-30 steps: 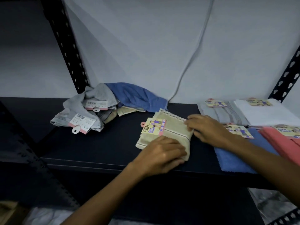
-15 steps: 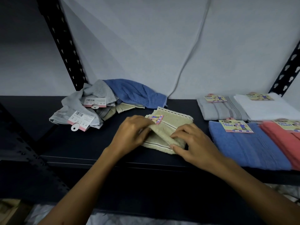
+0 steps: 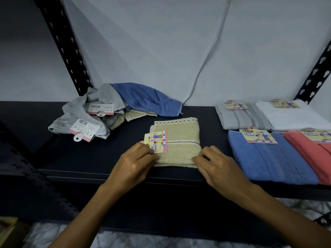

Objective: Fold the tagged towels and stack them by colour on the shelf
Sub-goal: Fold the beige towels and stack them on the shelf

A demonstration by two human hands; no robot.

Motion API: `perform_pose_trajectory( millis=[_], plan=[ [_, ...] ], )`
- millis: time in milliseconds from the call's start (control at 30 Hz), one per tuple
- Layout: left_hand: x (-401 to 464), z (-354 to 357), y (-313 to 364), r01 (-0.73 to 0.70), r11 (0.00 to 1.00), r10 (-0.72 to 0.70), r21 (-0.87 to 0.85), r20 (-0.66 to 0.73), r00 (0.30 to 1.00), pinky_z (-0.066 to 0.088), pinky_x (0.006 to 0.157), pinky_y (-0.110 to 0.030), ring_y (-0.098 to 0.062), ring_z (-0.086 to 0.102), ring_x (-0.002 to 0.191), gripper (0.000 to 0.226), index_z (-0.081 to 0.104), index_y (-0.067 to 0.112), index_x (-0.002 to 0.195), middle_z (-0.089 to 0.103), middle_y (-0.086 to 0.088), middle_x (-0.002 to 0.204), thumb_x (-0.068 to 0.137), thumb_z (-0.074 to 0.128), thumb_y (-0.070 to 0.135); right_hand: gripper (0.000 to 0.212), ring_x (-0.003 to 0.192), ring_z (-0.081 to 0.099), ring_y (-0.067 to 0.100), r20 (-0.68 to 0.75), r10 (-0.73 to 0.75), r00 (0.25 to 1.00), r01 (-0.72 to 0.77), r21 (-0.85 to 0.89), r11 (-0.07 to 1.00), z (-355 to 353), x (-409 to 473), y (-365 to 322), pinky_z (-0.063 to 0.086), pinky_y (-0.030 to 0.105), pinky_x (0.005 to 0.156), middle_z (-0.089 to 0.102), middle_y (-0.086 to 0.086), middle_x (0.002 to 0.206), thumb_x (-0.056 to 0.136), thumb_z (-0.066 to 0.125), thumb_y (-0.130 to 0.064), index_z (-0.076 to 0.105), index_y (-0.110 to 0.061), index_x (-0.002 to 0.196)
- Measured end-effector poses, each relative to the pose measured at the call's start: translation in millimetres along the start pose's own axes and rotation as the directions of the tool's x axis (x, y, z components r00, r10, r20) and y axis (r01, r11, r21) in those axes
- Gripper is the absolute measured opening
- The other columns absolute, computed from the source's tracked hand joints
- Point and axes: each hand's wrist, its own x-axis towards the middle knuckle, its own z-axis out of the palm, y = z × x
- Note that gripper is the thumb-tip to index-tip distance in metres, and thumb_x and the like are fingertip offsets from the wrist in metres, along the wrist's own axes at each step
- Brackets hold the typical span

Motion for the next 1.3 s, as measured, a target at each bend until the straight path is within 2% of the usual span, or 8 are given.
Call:
perform_pose_trajectory(
  millis=[333,500,633,767,933,1100,1200,1300],
  plan=[
    [-16.1,-3.6,-4.2,0.122,0.988,-0.113,-0.093,0.093,0.989,0.051,0.066,-0.035,-0.017,0.058,0.090,0.024,0.074,0.011,0.107,0.060,0.002,0.098,0.095,0.056,0.021,0.050,0.074,0.047,0.018,0.007,-0.039,0.999,0.039,0.053,0.998,2.0,-4.0,2.6,0.049,0.033,0.051,0.051,0.003,0.085,0.070,0.071,0.017,0.070,-0.005,0.115],
    [-15.2,-6.8,-0.2,0.225,0.961,-0.219,-0.163,0.057,0.974,0.047,0.071,-0.018,-0.005,0.055,0.084,0.024,0.077,0.013,0.101,0.060,0.007,0.086,0.090,0.064,0.030,0.056,0.076,0.048,0.019,0.012,-0.040,0.999,0.039,0.064,0.997,0.6,-7.7,2.5,0.050,0.033,0.053,0.052,0.003,0.087,0.067,0.068,0.020,0.069,-0.004,0.118],
    [-19.7,-10.5,4.1,0.256,0.950,-0.252,-0.180,0.047,0.967,0.051,0.071,-0.024,-0.005,0.058,0.087,0.023,0.077,0.015,0.101,0.064,0.009,0.088,0.090,0.066,0.032,0.062,0.078,0.052,0.021,0.050,-0.031,0.998,0.029,0.047,0.998,-2.0,-8.4,1.5,0.051,0.035,0.049,0.055,0.004,0.091,0.064,0.067,0.021,0.067,-0.004,0.120],
    [-28.5,-7.8,9.7,0.248,0.959,-0.245,-0.135,0.036,0.969,0.053,0.078,-0.026,-0.009,0.060,0.096,0.026,0.077,0.011,0.101,0.064,0.004,0.100,0.093,0.063,0.032,0.052,0.084,0.059,0.023,0.040,-0.047,0.998,0.045,0.048,0.998,-5.7,-15.4,0.8,0.056,0.033,0.059,0.061,0.005,0.099,0.066,0.070,0.017,0.070,-0.002,0.114],
    [-28.4,-8.4,13.8,0.330,0.932,-0.338,-0.153,-0.029,0.941,0.052,0.074,-0.026,-0.008,0.061,0.090,0.029,0.078,0.012,0.089,0.063,0.005,0.093,0.091,0.061,0.035,0.030,0.091,0.064,0.022,-0.058,0.004,0.998,0.003,0.114,0.993,-6.4,-21.4,0.3,0.058,0.032,0.071,0.067,0.007,0.101,0.076,0.063,0.013,0.075,0.000,0.100],
    [-19.1,-5.1,20.7,0.529,0.833,-0.552,-0.160,-0.204,0.808,0.045,0.063,-0.030,-0.009,0.054,0.074,0.035,0.065,0.013,0.066,0.057,0.008,0.074,0.089,0.059,0.038,0.036,0.088,0.062,0.021,-0.214,0.077,0.974,-0.029,0.216,0.976,-18.4,12.4,5.3,0.049,0.025,0.078,0.071,0.006,0.096,0.085,0.042,-0.008,0.076,-0.003,0.097],
    [-8.8,-1.5,32.5,0.532,0.837,-0.547,-0.131,-0.243,0.801,0.043,0.069,-0.028,-0.013,0.053,0.080,0.023,0.069,0.014,0.080,0.057,0.006,0.082,0.087,0.060,0.034,0.030,0.089,0.064,0.026,-0.230,0.125,0.965,-0.074,0.220,0.973,-18.2,46.2,17.7,0.052,0.032,0.081,0.072,0.007,0.097,0.083,0.048,-0.002,0.075,-0.004,0.096],
    [0.4,5.7,44.0,0.393,0.919,-0.385,0.022,-0.159,0.909,0.044,0.074,-0.034,-0.022,0.052,0.092,0.024,0.072,0.017,0.107,0.058,-0.001,0.102,0.088,0.064,0.030,0.037,0.104,0.062,0.030,-0.093,0.113,0.989,-0.093,0.202,0.975,-12.0,81.2,27.7,0.050,0.041,0.094,0.071,0.009,0.110,0.081,0.046,0.000,0.074,-0.005,0.105]
  ],
)
